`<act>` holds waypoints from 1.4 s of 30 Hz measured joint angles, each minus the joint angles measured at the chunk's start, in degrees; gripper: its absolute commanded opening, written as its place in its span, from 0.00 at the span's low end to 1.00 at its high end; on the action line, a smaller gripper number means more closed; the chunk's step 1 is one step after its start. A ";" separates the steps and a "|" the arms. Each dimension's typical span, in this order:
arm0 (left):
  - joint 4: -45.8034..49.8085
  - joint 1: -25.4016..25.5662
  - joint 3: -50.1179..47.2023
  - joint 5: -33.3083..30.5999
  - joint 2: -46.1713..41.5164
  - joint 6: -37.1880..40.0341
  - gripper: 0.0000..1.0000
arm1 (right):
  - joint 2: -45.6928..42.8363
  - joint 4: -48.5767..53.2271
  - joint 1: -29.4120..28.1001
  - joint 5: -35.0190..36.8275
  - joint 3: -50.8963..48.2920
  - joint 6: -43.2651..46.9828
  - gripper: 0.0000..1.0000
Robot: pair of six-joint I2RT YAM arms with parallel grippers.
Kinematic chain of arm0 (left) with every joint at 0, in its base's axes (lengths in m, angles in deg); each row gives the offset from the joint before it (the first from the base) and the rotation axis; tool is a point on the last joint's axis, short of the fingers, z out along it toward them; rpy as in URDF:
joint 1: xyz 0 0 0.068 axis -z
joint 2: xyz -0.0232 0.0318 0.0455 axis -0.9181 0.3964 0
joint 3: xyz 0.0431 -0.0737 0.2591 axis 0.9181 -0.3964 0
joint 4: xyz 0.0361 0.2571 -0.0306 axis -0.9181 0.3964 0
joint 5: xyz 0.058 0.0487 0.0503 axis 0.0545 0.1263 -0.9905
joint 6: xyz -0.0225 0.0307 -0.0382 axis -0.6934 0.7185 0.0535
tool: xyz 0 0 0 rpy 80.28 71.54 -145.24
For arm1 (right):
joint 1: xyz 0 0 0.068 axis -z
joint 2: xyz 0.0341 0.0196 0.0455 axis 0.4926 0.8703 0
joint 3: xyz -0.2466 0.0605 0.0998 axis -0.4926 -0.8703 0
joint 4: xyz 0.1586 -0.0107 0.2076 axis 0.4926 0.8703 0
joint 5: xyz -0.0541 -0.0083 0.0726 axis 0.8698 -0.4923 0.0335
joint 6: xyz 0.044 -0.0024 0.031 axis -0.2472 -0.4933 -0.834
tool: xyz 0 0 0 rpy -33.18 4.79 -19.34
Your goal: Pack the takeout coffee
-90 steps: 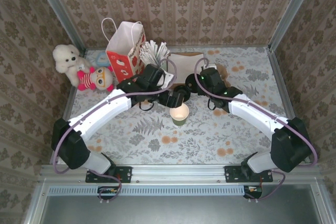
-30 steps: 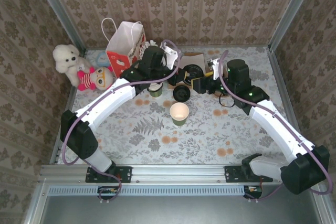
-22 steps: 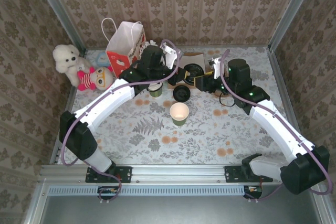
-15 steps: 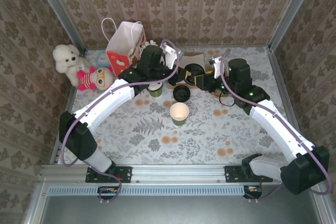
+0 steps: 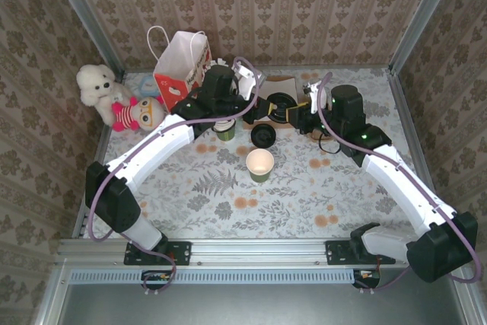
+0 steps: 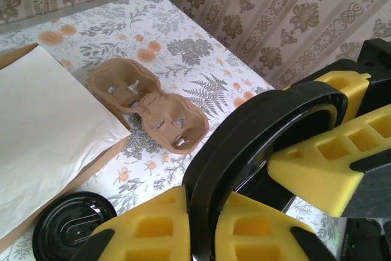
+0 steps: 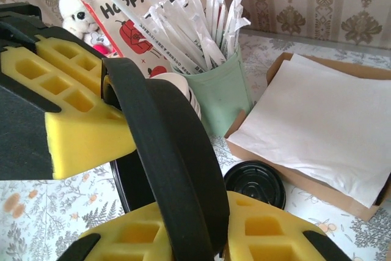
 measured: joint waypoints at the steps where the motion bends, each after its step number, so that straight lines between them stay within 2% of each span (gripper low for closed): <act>1: 0.02 -0.22 -0.42 0.74 -0.31 0.46 0.35 | -0.11 -0.15 -0.11 0.63 0.00 1.07 0.14; 5: -0.15 -1.49 -3.45 3.50 -3.17 1.97 0.63 | -0.48 -0.39 -0.31 3.10 0.15 6.62 0.14; 9: -2.08 -4.44 -8.66 6.84 -8.74 2.08 0.78 | -0.57 -0.68 -1.46 7.78 0.94 14.27 0.14; 11: -5.07 -6.84 -12.52 7.76 -12.70 0.61 0.89 | -0.83 -1.75 -2.93 11.21 1.03 19.69 0.13; 12: -6.67 -8.33 -14.58 8.00 -14.88 -0.72 0.99 | -1.03 -2.60 -3.80 12.79 1.03 22.45 0.13; 14: -9.81 -11.52 -17.68 7.34 -18.53 -4.09 1.00 | -1.46 -4.98 -5.64 16.06 1.03 28.20 0.12; 18: -10.27 -16.06 -18.67 2.89 -22.14 -8.59 1.00 | -2.69 -10.60 -8.57 20.61 1.03 37.86 0.12; 22: -7.28 -16.52 -17.49 -0.24 -22.86 -10.12 1.00 | -4.04 -14.95 -10.91 23.17 1.05 46.18 0.12; 28: -0.28 -16.52 -12.66 -0.48 -21.00 -10.97 1.00 | -4.76 -18.93 -14.49 24.70 0.81 56.41 0.12; 34: 5.25 -17.33 -8.72 2.36 -19.54 -10.97 1.00 | -6.25 -24.59 -17.49 24.70 -2.78 64.02 0.12; 42: 14.86 -21.44 -1.75 15.13 -15.15 -7.87 1.00 | -4.85 -35.41 -24.26 24.79 -7.56 74.12 0.10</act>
